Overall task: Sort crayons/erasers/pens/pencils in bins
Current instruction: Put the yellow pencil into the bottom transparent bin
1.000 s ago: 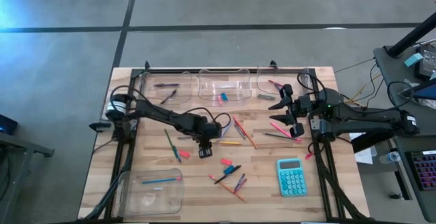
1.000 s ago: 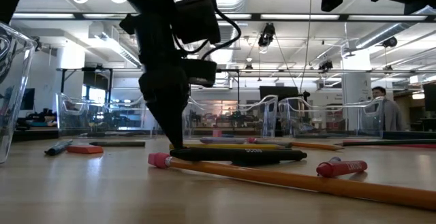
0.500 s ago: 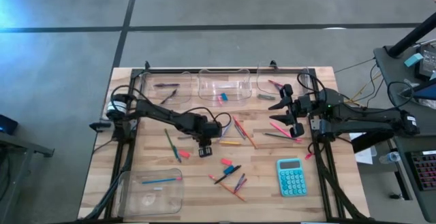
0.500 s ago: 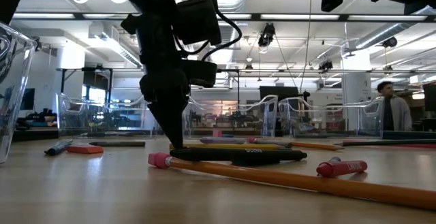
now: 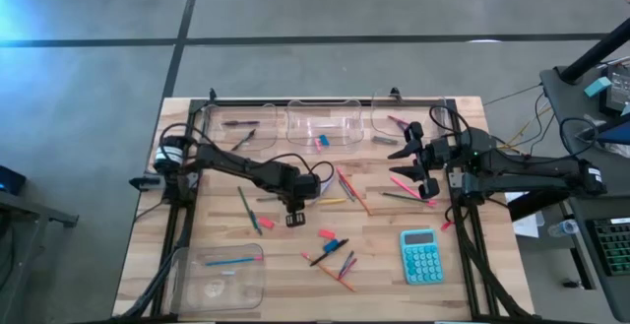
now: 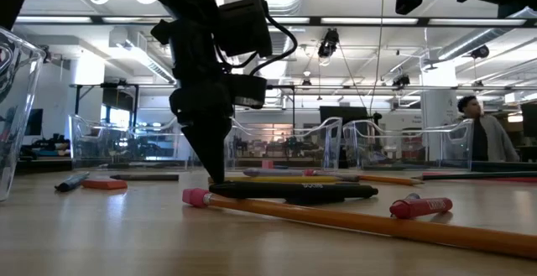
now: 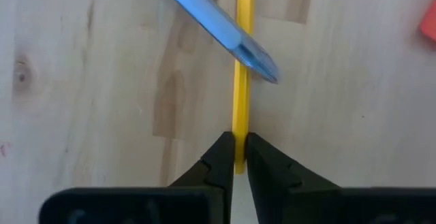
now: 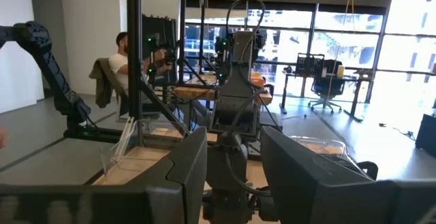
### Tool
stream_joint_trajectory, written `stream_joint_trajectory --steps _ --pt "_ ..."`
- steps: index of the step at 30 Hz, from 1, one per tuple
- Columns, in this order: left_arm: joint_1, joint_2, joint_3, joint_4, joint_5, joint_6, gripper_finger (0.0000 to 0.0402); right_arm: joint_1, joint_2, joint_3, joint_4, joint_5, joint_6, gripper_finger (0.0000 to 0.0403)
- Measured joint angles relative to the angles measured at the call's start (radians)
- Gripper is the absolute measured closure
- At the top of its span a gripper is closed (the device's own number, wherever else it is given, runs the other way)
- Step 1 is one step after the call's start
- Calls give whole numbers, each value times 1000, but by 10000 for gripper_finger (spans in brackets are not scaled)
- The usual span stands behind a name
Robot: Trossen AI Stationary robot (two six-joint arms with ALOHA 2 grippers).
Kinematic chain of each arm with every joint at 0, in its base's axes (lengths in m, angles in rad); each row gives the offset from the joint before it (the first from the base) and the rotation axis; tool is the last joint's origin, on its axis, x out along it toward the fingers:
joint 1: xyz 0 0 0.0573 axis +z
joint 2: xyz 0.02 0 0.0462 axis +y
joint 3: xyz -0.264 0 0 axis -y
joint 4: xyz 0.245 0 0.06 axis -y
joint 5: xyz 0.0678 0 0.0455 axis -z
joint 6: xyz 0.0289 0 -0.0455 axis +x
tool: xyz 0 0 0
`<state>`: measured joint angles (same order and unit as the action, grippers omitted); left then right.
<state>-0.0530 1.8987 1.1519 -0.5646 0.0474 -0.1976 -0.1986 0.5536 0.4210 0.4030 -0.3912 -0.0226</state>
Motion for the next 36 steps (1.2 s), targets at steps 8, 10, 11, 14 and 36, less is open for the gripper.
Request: stream_joint_trajectory --steps 8,10,11,14,36 --pt "-17 -55 9 -28 77 3 382 0 0 0 0 0 0 275" --pt "-25 -66 24 -19 91 3 382 0 0 0 -1 0 0 275" --pt "-29 -71 31 -20 93 4 382 0 0 0 -1 0 0 275" --pt "-46 -74 39 -29 92 1 383 0 0 0 -1 0 0 275" --pt "-261 -433 114 -444 102 -391 400 0 0 0 -1 1 -8 275"
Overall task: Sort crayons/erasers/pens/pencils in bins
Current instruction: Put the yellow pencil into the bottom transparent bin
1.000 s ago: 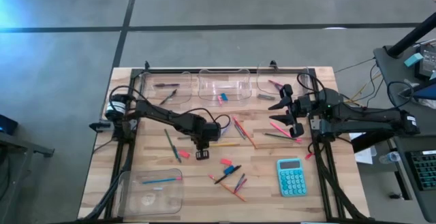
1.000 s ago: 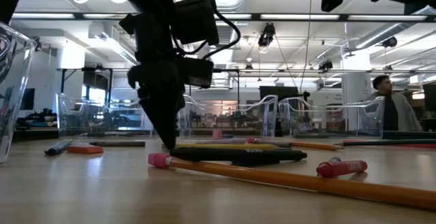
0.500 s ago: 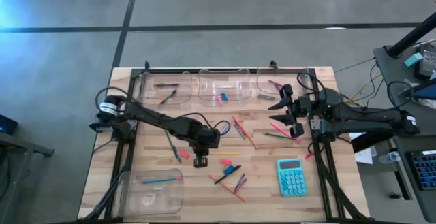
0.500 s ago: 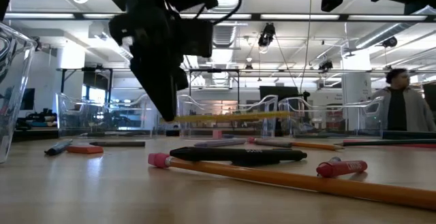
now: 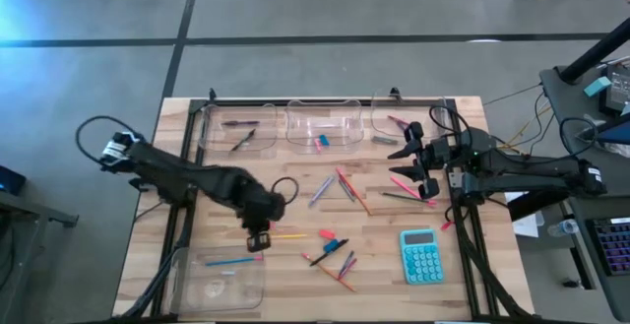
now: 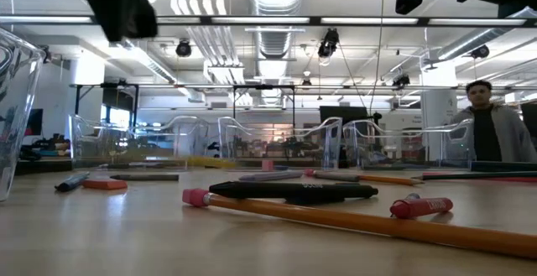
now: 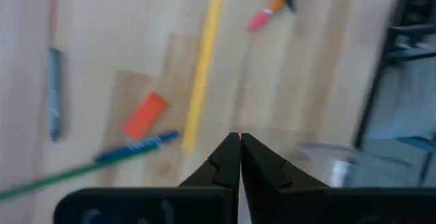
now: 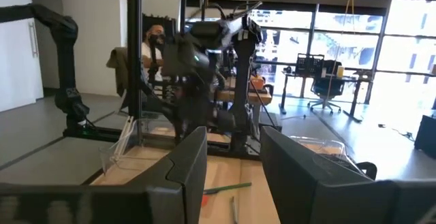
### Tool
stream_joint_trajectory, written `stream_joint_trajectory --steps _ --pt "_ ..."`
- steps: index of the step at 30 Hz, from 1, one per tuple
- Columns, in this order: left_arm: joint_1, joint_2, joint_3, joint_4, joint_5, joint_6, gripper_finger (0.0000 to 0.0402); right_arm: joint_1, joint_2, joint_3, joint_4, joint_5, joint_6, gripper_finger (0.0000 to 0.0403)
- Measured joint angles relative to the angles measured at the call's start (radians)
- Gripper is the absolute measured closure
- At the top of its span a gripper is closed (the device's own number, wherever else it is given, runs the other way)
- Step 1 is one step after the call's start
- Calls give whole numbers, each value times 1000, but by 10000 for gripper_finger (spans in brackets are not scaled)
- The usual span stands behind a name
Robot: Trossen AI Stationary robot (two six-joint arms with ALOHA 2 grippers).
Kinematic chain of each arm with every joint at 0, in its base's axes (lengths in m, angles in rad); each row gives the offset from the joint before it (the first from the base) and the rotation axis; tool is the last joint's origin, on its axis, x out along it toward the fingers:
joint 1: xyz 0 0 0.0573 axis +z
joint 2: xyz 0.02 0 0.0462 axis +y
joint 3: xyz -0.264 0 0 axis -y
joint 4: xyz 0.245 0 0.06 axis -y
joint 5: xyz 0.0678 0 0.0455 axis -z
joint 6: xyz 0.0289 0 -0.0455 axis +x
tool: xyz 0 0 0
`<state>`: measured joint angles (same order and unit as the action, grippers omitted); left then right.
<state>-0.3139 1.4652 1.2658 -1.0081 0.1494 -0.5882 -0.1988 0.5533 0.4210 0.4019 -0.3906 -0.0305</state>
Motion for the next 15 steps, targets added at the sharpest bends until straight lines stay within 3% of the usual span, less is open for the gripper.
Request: stream_joint_trajectory --steps 7,15 --pt "-91 -83 -9 -8 -76 -133 400 0 0 0 0 18 -7 275" --pt "-96 -48 -37 -5 -123 -92 401 11 54 0 -4 15 13 275"
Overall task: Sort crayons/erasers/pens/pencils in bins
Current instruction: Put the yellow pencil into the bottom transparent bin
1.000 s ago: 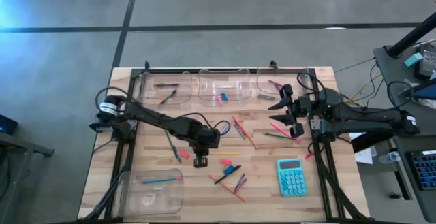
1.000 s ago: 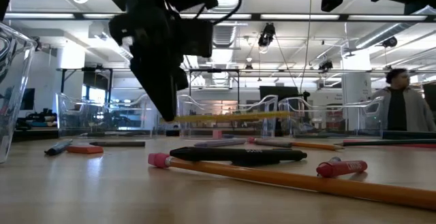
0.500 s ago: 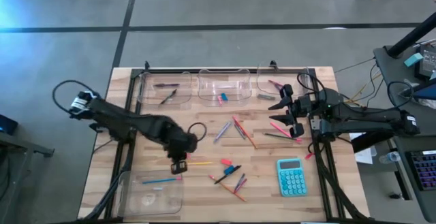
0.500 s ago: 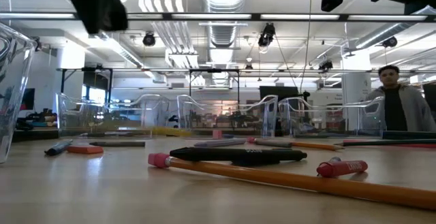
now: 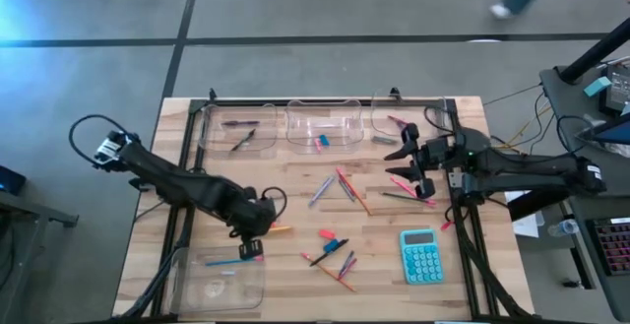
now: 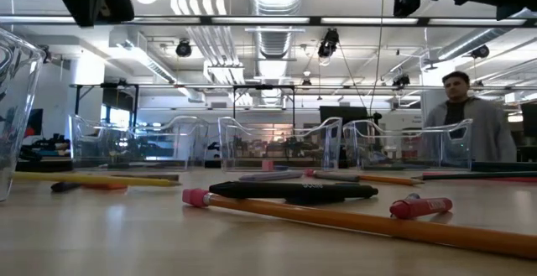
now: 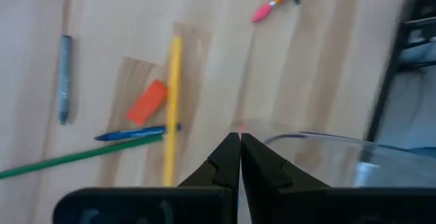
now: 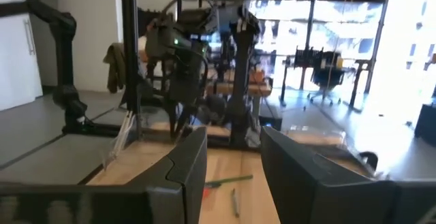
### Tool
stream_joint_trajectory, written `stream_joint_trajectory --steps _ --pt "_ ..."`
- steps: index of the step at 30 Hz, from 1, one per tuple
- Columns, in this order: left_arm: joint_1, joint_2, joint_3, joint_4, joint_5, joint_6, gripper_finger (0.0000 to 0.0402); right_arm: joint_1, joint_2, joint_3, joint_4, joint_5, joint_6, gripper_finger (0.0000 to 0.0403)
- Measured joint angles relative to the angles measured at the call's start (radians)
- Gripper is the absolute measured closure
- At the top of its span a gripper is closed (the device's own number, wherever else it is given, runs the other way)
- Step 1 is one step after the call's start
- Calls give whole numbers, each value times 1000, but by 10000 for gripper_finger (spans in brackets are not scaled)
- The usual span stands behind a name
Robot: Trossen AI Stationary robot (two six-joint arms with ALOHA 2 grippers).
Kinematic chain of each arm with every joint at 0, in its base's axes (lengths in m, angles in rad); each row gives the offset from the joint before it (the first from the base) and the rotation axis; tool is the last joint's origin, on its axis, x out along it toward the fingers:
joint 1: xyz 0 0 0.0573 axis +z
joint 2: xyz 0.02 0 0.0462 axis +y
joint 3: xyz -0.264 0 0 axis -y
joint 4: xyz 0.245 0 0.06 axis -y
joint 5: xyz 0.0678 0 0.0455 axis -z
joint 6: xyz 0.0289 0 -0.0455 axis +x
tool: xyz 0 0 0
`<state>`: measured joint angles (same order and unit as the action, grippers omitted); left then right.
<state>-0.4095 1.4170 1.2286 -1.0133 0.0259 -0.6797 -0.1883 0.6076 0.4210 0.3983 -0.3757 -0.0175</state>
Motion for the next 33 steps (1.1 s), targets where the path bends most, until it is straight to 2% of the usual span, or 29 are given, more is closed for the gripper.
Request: stream_joint_trajectory --steps 4,8,14,19,24,28,33 --pt "4 4 -40 1 -14 8 401 14 109 12 -4 -4 -16 275" --pt "5 1 -91 2 -14 6 401 16 253 64 4 -62 -19 275" --pt "6 -37 -167 81 -14 6 401 53 485 148 -3 -76 -47 275" --pt "6 -115 -328 263 -14 -14 401 85 624 212 0 -70 -53 275" --pt "8 -213 -468 342 -20 -72 401 127 740 267 6 -69 -53 275" --pt "9 -288 -521 346 -33 -97 401 163 848 317 28 -69 -54 275" --pt "10 -360 -530 321 -85 -99 401 189 974 391 34 -69 -59 275"
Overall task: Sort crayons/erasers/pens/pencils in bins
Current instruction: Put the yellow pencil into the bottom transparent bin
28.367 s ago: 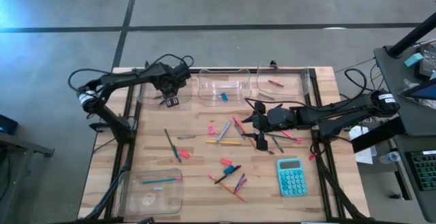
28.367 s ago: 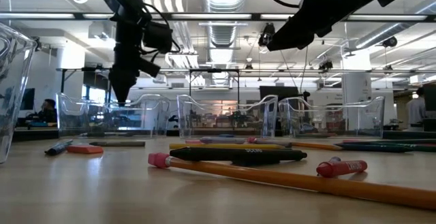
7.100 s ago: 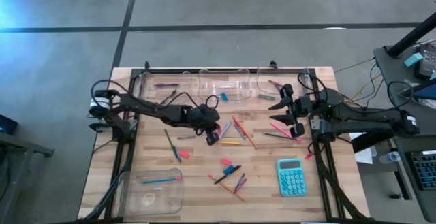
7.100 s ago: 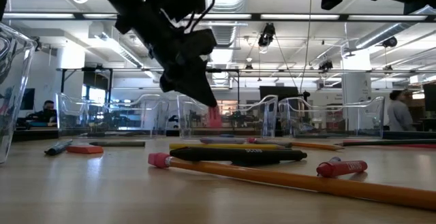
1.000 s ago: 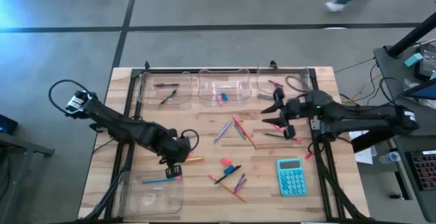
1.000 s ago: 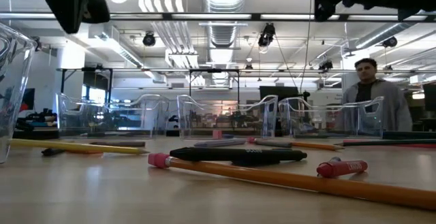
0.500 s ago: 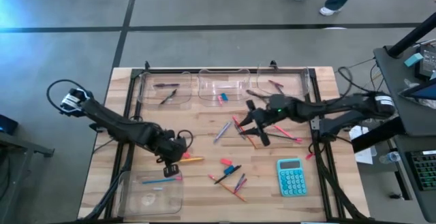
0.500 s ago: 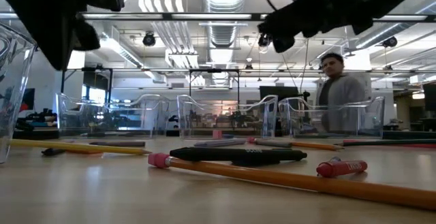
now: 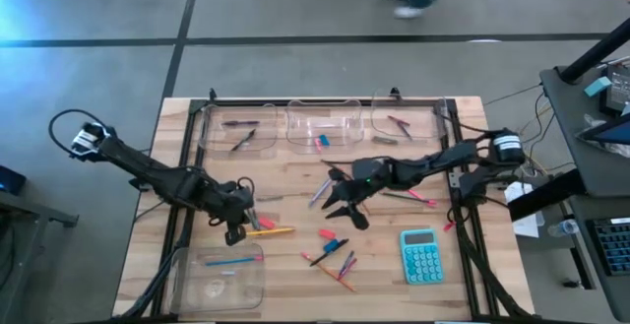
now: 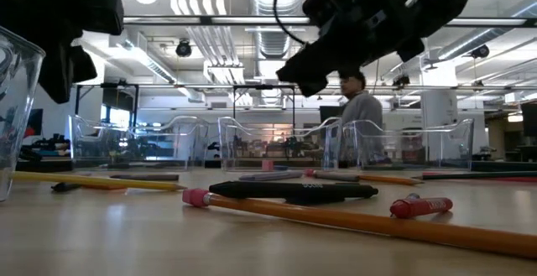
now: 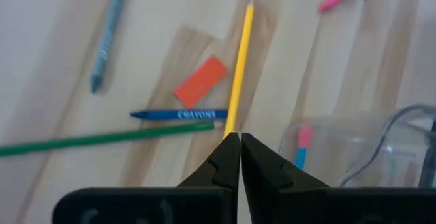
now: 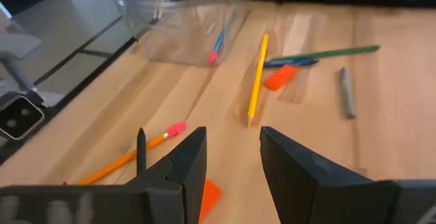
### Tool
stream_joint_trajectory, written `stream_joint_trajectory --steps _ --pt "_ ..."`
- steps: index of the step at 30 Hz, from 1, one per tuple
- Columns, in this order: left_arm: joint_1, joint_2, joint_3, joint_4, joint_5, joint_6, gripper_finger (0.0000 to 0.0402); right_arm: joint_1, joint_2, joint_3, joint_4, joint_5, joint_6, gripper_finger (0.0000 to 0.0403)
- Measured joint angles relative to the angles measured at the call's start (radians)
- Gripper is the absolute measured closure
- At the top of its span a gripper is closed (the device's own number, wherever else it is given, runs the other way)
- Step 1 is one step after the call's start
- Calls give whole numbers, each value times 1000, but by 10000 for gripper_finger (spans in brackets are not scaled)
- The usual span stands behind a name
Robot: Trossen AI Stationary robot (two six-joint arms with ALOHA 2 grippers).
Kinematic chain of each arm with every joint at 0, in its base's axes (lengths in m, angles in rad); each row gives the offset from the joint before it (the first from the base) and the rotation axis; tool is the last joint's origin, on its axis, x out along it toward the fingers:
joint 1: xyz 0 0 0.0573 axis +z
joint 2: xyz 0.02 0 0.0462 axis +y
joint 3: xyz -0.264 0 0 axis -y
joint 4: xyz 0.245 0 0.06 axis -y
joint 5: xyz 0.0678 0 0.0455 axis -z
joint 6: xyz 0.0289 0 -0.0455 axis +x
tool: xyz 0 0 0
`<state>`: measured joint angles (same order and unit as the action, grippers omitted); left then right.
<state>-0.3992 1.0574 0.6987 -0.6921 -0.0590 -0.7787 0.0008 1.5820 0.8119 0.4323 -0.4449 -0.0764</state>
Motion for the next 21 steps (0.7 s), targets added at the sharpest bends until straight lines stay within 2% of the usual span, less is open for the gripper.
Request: stream_joint_trajectory --steps 7,13,17,21 --pt "0 6 -7 -14 -21 16 401 4 39 52 -53 0 -3 275" --pt "24 62 -13 -156 130 53 401 4 -45 31 -78 -1 -7 275" --pt "45 64 -19 -137 198 61 399 4 -92 10 -83 0 -9 275" --pt "50 74 -19 -120 226 64 367 4 -125 -10 -85 0 -21 275"
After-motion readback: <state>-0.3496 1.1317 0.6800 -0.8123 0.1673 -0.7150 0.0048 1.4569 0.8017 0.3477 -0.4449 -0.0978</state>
